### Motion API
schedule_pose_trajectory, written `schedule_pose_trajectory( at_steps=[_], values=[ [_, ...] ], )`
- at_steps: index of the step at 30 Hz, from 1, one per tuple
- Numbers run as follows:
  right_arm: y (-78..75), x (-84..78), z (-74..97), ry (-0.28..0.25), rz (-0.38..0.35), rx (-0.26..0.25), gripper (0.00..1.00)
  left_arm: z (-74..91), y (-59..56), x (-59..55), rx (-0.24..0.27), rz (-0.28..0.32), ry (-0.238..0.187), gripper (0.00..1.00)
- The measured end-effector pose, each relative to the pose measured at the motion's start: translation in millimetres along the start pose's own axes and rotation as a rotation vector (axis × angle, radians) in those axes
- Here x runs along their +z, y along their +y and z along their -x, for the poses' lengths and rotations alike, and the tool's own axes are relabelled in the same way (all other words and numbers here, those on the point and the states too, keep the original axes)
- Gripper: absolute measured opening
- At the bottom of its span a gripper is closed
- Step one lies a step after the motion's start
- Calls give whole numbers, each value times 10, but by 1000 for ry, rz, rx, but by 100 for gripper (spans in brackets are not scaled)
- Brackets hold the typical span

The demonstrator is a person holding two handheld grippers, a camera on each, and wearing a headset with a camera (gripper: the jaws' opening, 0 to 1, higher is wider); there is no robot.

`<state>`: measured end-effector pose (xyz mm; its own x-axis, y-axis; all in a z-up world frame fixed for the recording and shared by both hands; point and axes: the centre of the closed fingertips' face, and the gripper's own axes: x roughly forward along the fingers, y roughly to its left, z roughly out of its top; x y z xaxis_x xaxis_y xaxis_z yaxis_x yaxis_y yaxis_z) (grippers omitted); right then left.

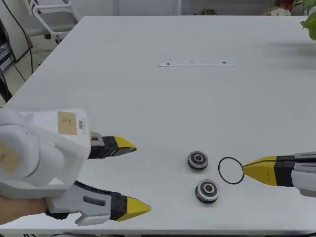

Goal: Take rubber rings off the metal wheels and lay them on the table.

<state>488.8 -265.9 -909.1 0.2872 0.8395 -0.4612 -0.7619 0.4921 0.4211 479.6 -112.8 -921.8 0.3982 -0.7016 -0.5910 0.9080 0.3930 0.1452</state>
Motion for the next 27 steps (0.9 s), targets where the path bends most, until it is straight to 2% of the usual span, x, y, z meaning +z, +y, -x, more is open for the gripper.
schedule_pose_trajectory(
  at_steps=[7,13,23,27],
  values=[
    [146,111,-80,-41,11,-14,0,286,202,-95,80,53,-53,65],
    [295,224,-253,-49,47,9,0,463,283,-163,128,87,-95,65],
    [524,463,-653,6,149,65,0,714,323,-291,182,119,-128,67],
    [584,505,-817,37,179,81,0,796,364,-311,205,139,-160,67]
  ],
)
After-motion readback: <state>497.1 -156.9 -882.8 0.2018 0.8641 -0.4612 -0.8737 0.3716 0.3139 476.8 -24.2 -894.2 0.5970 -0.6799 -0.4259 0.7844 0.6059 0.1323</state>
